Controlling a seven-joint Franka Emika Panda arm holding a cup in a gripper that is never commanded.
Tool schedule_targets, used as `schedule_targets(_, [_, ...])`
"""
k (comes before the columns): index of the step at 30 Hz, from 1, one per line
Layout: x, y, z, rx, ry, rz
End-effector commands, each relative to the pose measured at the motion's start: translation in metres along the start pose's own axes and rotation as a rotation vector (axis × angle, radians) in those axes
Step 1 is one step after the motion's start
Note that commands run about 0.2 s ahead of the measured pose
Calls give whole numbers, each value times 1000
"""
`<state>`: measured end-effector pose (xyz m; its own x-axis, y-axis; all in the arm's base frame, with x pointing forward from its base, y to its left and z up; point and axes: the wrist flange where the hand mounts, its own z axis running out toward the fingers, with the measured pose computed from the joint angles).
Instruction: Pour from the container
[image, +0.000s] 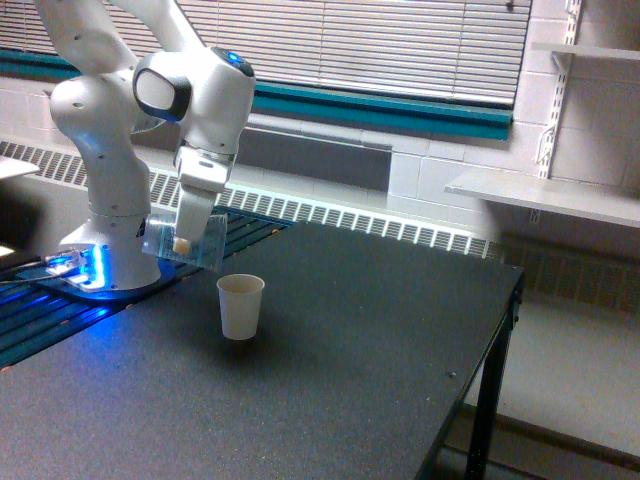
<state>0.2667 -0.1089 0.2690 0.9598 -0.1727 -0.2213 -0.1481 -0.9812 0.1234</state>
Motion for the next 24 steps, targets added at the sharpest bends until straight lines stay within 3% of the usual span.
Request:
schedule_targets(1, [-9, -5, 10, -5, -26, -19])
schedule_targets(12, [-8, -4, 7, -2, -16, -13])
schedule_targets(24, [-2, -5, 1, 17, 26, 18])
